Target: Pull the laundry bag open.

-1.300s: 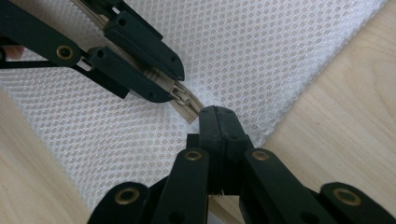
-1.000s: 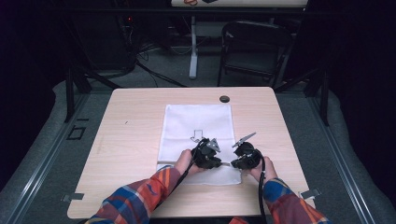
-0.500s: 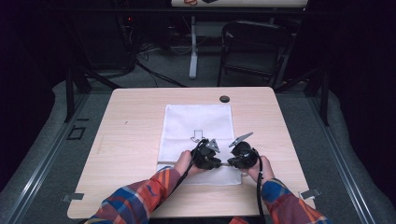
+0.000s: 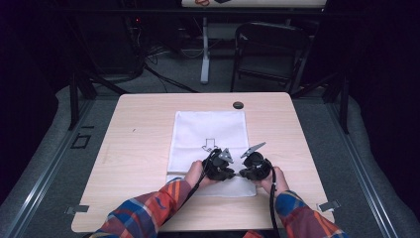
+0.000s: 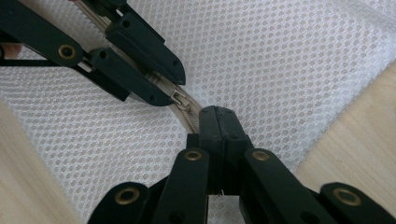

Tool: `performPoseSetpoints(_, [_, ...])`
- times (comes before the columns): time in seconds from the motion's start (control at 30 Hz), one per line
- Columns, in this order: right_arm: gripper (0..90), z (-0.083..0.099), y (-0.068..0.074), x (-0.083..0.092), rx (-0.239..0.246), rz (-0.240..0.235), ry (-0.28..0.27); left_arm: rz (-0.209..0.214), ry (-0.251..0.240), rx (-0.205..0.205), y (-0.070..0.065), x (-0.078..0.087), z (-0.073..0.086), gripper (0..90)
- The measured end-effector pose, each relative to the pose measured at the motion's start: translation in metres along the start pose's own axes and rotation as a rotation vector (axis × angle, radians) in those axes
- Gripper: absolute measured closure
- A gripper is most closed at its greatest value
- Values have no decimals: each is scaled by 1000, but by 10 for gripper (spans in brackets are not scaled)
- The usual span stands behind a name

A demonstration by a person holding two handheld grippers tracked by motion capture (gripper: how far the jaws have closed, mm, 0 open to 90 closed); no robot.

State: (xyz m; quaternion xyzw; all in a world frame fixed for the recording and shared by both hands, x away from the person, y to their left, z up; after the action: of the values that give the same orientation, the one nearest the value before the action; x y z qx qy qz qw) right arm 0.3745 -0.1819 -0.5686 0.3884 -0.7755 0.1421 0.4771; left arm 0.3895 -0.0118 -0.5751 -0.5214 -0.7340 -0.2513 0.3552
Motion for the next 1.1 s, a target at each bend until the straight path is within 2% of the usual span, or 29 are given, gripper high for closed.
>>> performPoseSetpoints(0.07, [900,0,0,0,14,11,12,2,0,-1,1,1,1,820])
performPoseSetpoints(0.17, [900,0,1,0,12,9,7,9,-3,15,2,3,3,820])
performPoseSetpoints(0.2, [900,0,0,0,15,12,10,-2,11,10,3,5,3,820])
performPoseSetpoints(0.47, [900,0,0,0,17,9,9,6,10,25,7,10,8,819])
performPoseSetpoints(0.8, [900,0,0,0,14,8,5,23,10,41,11,13,13,818])
performPoseSetpoints(0.9, [900,0,1,0,9,12,4,7,21,38,11,16,13,818])
performPoseSetpoints(1.1, [900,0,1,0,7,16,3,15,16,51,13,20,17,818])
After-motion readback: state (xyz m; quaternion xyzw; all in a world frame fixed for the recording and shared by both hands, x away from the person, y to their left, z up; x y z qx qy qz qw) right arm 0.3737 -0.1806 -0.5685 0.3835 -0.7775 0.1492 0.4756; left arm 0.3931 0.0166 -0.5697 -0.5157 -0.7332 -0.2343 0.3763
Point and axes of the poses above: each handheld gripper's, and its own axes: x roughly backward along the jaws, z roughly out of its underside, y roughly to its left, the point moved 1 cm from there along -x, roughly forward along the jaws, and after that the axes turned 5 degrees about -z, right-handed, at the moved point
